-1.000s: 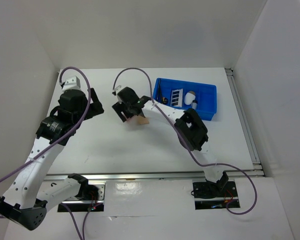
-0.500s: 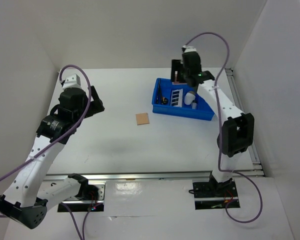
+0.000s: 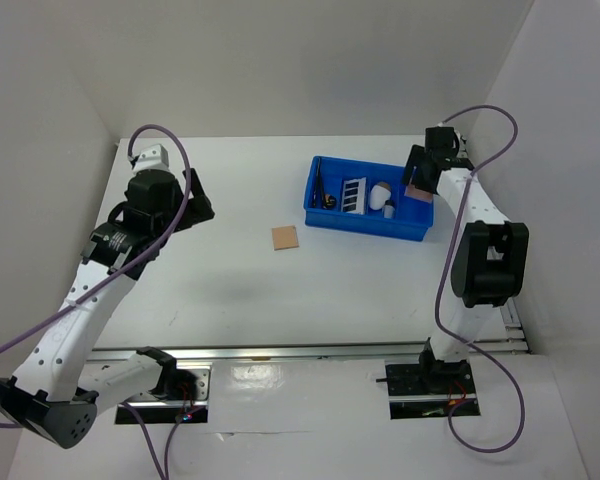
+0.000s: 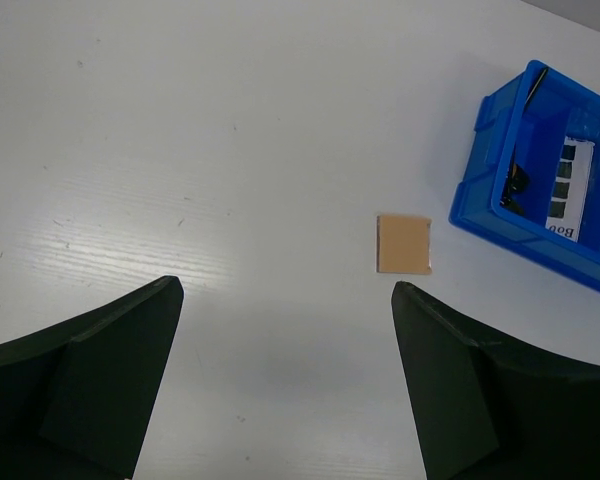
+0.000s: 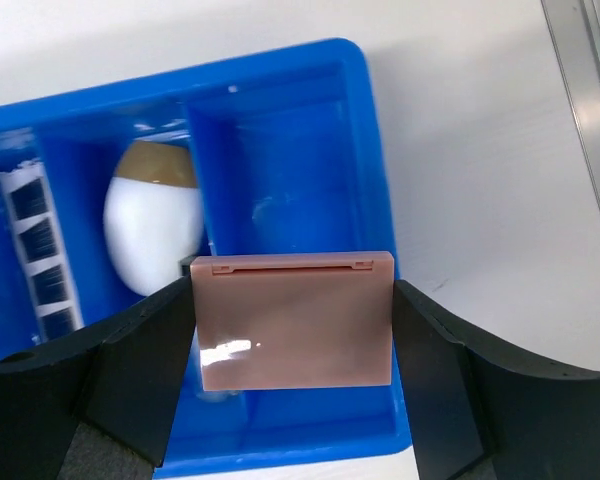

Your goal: Organize the makeup

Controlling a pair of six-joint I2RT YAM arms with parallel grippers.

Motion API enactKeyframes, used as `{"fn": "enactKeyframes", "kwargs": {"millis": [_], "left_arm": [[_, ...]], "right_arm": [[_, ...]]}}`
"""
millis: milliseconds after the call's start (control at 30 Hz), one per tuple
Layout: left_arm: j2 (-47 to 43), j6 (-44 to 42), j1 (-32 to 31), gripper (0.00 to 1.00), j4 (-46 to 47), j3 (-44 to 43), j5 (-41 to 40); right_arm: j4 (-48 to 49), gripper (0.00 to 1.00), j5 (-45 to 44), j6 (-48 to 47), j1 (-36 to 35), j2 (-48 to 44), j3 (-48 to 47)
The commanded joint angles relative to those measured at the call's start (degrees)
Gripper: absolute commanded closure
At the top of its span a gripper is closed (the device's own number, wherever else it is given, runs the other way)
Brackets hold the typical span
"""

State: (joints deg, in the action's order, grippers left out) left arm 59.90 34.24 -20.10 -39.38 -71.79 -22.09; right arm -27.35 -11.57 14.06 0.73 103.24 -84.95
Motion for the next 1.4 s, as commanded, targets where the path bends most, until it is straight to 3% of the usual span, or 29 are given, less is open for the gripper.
{"fn": "enactKeyframes", "kwargs": {"millis": [0,267,433,633,700,833,933,1000,1033,1133,1200,1367], "left_arm": [[-0.31,-1.54,-0.29,0.0,2.37,-2.3,0.64],[0.22,-1.02,-0.29,0.0,2.37,-2.3,1.7],[0.22,-1.02,-0.29,0.0,2.37,-2.83,1.7],[0.22,-1.02,-0.29,0.0,2.37,-2.83,2.22],[0.22,-1.02,-0.29,0.0,2.37,-2.83,2.22],[-0.39,-1.02,-0.29,0.0,2.37,-2.83,1.7],[-0.4,-1.02,-0.29,0.0,2.37,-2.83,1.08],[-1.01,-1.02,-0.29,0.0,1.85,-2.83,0.29],[-1.01,-1.02,-0.29,0.0,1.24,-2.83,-0.67],[-3.29,-0.4,-0.29,0.0,1.75,-2.22,-1.9],[-4.53,-0.4,-0.29,0.0,1.76,-1.69,-1.91],[-4.53,0.13,-0.29,0.0,-0.35,-2.39,-2.44]], "right_arm": [[2.22,0.37,-0.82,0.79,0.94,0.65,0.92],[4.06,0.32,-0.3,0.79,1.47,6.26,-2.06],[2.22,0.1,-0.29,0.79,1.47,8.82,-5.4],[2.83,0.07,-0.29,0.79,-0.29,6.27,-5.32],[2.31,0.11,-0.29,0.79,-0.91,4.35,-5.32],[3.53,0.31,-0.29,0.18,-10.27,-1.28,-2.95],[4.77,0.38,2.51,0.17,-18.11,-3.92,-0.93],[5.29,0.38,4.26,0.17,-25.93,-2.79,-1.71],[4.6,0.29,5.76,-0.7,-28.22,-1.65,-2.67],[0.92,0.13,5.52,-0.71,-36.04,4.48,-8.63],[0.28,0.07,4.45,-0.71,-40.69,6.96,-10.41],[-2.27,0.04,3.67,5.09,-44.41,13.64,-13.22]]}}
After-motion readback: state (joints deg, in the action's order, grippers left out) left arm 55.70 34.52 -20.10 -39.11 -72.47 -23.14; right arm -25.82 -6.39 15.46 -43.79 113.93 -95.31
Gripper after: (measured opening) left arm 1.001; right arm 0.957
